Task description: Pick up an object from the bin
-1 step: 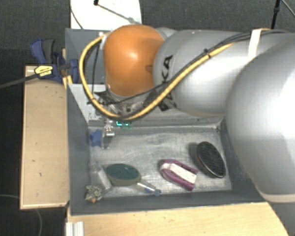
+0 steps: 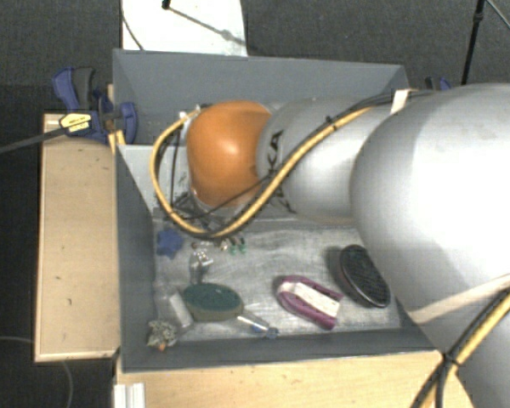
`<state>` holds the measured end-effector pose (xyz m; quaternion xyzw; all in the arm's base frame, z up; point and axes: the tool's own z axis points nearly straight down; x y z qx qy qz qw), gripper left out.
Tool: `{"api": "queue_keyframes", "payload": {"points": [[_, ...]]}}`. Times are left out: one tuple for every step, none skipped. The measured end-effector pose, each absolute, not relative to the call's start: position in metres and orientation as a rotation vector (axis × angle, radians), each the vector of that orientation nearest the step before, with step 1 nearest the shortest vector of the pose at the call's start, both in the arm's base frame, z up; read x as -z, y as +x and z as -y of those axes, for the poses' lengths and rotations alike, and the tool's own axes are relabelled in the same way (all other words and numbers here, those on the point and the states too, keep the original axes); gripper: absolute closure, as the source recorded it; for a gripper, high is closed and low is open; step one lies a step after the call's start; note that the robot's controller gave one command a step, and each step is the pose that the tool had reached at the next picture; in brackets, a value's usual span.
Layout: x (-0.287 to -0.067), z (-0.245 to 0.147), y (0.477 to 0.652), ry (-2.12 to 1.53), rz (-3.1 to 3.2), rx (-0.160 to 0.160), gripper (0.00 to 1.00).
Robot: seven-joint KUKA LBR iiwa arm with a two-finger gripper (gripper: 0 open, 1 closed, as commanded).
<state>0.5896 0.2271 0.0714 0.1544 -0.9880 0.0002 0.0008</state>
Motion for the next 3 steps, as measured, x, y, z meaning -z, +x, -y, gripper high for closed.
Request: {"api": "queue_keyframes", "payload": {"points": [[-0.0720,-0.2533,0.5837,0.788,3.049,-0.003,0.00],[-0.0715,-0.2480,0.5906,0.925,3.011,0.002,0.00],[-0.0723,-0.2488,0.5908,0.916,3.014,0.004,1.00]]}}
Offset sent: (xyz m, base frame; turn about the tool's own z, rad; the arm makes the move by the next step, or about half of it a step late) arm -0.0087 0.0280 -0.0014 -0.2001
